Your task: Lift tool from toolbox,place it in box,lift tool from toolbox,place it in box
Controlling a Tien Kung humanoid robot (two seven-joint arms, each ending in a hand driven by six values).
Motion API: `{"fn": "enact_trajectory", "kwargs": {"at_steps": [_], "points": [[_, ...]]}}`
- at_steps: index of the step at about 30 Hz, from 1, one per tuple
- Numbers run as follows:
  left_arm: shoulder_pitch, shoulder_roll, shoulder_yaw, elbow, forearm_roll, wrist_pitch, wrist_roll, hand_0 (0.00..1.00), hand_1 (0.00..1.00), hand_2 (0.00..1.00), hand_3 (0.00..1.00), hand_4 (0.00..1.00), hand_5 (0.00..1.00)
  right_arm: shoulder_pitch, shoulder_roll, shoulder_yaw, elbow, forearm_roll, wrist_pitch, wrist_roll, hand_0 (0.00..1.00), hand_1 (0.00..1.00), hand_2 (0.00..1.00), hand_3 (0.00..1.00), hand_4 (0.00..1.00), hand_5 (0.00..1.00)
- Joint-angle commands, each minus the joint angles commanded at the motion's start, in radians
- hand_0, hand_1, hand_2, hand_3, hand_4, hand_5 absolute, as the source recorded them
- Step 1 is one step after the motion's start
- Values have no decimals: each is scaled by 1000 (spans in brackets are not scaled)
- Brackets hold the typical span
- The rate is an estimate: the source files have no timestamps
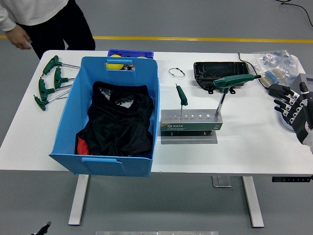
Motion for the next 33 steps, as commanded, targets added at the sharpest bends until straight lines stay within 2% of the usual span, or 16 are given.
{"fn": "enact_trajectory", "kwargs": {"at_steps": [24,25,33], "points": [[2,-1,-9,0,9,0,3,785,807,823,733,716,602,-3,3,6,-3,-17,-7,1,895,836,868,900,998,998],[1,-1,-9,0,9,0,3,784,807,823,733,716,602,-3,3,6,-3,-19,-8,2,958,860,869,898,998,998],[0,0,-8,0,9,0,2,782,806,822,735,718,602,-2,3,10,-2,-24,-20,8,979,881,879,898,998,998]]}}
